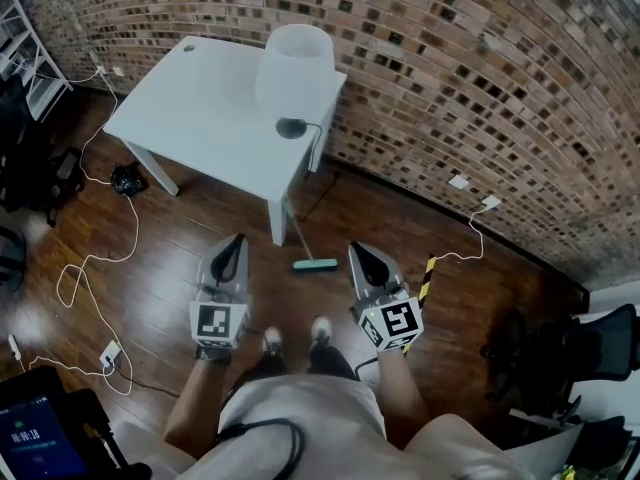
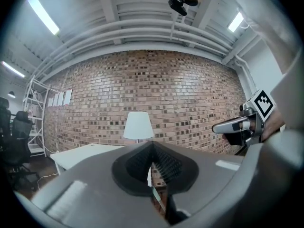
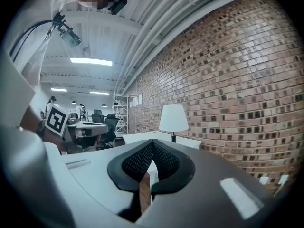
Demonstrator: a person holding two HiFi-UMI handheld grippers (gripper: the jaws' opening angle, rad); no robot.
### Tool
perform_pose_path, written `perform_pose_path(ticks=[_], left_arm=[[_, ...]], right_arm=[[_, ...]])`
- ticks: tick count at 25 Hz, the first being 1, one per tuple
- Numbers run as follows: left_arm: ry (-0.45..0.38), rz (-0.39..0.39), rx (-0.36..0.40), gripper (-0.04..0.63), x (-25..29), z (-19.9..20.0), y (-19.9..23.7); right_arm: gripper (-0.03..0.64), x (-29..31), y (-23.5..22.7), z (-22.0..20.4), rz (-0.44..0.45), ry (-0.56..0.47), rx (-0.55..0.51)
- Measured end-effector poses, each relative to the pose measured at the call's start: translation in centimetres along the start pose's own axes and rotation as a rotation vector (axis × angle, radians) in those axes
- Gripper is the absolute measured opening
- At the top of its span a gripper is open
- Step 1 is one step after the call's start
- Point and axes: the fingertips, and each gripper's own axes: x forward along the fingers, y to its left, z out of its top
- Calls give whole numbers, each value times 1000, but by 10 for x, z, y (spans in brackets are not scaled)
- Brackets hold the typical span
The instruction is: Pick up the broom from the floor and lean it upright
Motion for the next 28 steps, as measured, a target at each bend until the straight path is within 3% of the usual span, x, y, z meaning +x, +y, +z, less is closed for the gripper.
perform_pose_path(ticks=[6,13,19,22,28], left_arm=[[6,-68,-15,1,-36,-4,-3],[13,-76,-30,0,-75,-11,-21],[5,-44,-49,0,-114,-3,-48],[-30,-13,2,2,-138,1,-66],[-16,10,-5,0,-197,7,-128]], right_arm=[[12,-23,34,-3,-47,-17,-33],[12,-66,58,-11,-74,-39,20],[12,-111,71,-12,-55,-56,13],[12,-139,73,-13,-37,-66,10],[12,-201,83,-20,14,-60,-10]])
